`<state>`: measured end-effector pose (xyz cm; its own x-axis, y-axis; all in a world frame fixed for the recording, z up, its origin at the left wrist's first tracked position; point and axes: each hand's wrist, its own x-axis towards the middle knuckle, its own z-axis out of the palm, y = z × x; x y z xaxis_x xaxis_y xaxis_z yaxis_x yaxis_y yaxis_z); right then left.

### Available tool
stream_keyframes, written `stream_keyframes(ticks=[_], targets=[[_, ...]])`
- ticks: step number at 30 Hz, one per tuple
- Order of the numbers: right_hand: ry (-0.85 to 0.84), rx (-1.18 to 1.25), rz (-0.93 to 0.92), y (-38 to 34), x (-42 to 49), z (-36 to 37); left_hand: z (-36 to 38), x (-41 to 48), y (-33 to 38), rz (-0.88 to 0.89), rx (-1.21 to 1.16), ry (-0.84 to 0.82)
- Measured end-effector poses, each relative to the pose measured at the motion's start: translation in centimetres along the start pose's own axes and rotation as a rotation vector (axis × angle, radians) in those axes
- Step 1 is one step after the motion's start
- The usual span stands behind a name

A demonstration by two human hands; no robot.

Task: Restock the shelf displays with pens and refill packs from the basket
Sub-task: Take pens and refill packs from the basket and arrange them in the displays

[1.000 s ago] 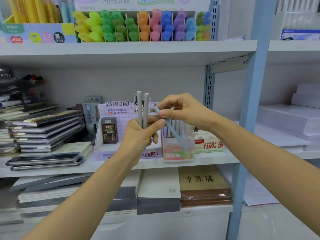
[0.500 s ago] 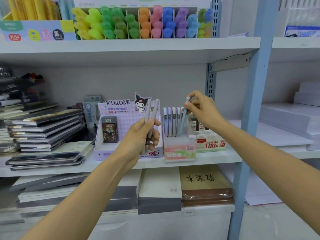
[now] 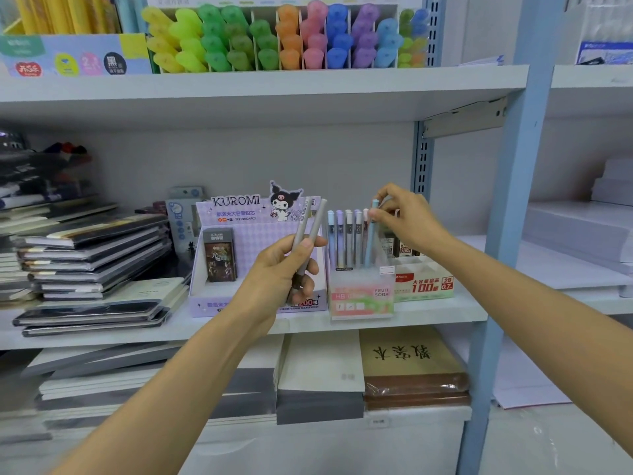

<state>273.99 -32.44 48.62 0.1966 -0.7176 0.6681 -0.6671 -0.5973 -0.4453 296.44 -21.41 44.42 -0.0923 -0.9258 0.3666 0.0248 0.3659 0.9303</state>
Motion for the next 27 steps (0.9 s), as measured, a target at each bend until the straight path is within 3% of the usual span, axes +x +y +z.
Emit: stream_keyframes(ticks=[5,13,16,18,21,24,27], targets=[[0.06,0.074,0.013,-0.3,0.4,0.7,0.0,0.1,-0.3,-0.018,-0.024,0.006],[0.065,-0.113,0.102,-0.1,0.3,0.9,0.0,0.2,-0.3,-0.055,-0.048,-0.014],[0.07,0.178,0.031,-2.3,-0.8,-0.3,0.2,0.2,-0.3,-0.055,-0.025,-0.029],[-0.123,0.527,0.004,-4.1,-1.8,-0.9,0.4,0.3,-0.2,-0.056,-0.032,-0.048],[-0.285,0.664,-0.059,-5.8,-2.6,-0.8,0.9,0.4,-0.1,-0.065,-0.009,-0.079],[-0.183,0.776,-0.021,-5.7,-2.5,-1.2,0.7,0.1,0.1,-0.072,-0.014,-0.064],[-0.091,0.912,0.053,-4.3,-2.5,-2.2,-0.2,0.0,0.4,-0.074,-0.048,0.063]])
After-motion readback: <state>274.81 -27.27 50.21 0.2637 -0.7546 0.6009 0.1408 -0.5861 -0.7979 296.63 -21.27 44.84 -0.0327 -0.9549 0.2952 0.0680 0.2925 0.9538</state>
